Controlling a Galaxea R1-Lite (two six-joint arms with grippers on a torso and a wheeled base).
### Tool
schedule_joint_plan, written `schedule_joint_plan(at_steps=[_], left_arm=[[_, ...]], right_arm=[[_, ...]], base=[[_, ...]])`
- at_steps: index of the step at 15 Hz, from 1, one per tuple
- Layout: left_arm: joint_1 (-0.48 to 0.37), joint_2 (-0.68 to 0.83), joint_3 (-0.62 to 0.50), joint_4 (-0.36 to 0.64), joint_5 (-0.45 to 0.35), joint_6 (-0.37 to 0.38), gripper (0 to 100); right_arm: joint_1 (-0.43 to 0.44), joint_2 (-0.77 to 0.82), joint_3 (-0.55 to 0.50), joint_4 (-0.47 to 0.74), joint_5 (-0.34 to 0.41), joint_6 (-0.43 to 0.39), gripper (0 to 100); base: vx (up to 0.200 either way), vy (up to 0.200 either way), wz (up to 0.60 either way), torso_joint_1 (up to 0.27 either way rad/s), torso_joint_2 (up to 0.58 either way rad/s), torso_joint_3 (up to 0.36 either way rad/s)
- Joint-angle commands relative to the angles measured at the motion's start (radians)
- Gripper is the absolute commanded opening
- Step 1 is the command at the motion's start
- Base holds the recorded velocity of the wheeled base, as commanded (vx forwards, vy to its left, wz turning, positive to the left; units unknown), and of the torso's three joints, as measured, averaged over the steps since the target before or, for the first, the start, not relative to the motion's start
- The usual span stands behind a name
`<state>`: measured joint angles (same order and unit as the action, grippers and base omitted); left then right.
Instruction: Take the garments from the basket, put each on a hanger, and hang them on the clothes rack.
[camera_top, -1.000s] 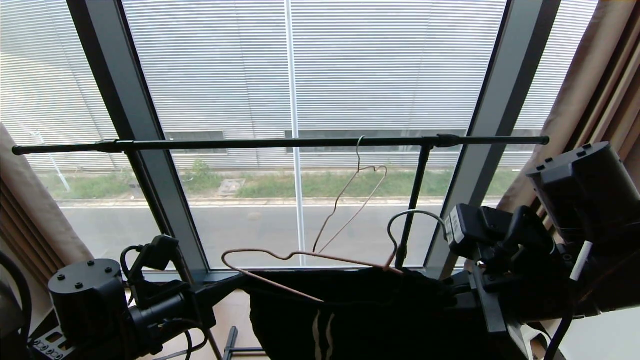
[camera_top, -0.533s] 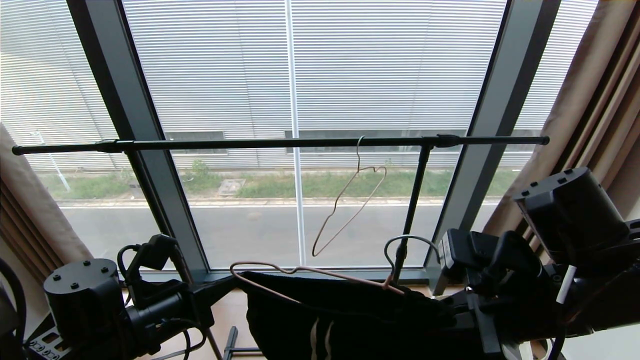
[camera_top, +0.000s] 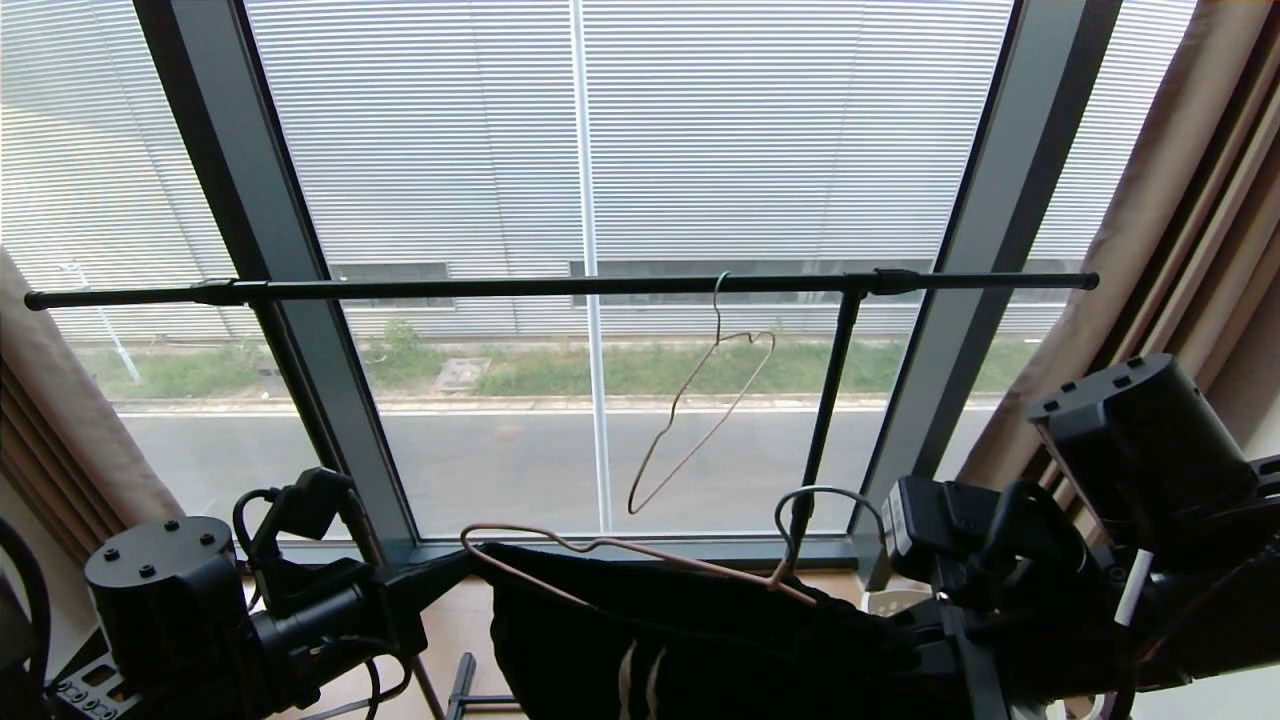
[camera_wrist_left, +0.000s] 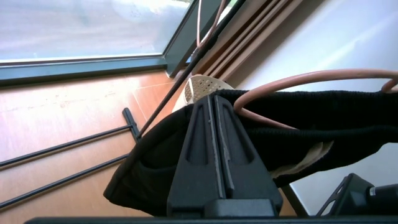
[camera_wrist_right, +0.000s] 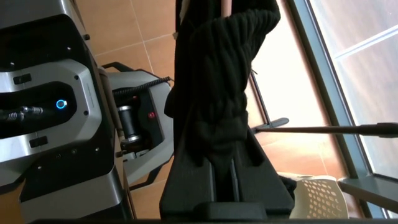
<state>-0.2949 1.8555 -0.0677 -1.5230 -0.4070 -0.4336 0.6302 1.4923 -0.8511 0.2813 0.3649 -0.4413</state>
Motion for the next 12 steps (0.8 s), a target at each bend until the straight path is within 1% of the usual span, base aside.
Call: schedule_joint_plan(at_steps=[1, 6, 8, 11, 12], left_arm=[[0.0, -0.001, 0.0, 0.0, 0.001, 0.0, 0], [0.002, 0.001, 0.0, 0.0, 0.001, 0.0, 0], [0.002, 0.001, 0.0, 0.0, 0.001, 0.0, 0], [0.002, -0.001, 0.0, 0.0, 0.001, 0.0, 0], [0.002, -0.002, 0.002, 0.0, 0.001, 0.0, 0]], right_arm=[[-0.012, -0.006, 0.001, 0.003, 0.0, -0.001, 0], [-0.029, -0.032, 0.044, 0.001, -0.003, -0.002, 0], [-0.035, -0.035, 0.063, -0.001, -0.038, -0.001, 0], [-0.035, -0.037, 0.067, -0.001, -0.047, -0.001, 0], [-0.035, -0.032, 0.066, -0.001, -0.061, -0.001, 0]], base=[[0.0, 0.0, 0.0, 0.0, 0.0, 0.0], [0.0, 0.0, 0.0, 0.0, 0.0, 0.0], [0.0, 0.0, 0.0, 0.0, 0.0, 0.0], [0.0, 0.0, 0.0, 0.0, 0.0, 0.0], [0.0, 0.0, 0.0, 0.0, 0.0, 0.0]])
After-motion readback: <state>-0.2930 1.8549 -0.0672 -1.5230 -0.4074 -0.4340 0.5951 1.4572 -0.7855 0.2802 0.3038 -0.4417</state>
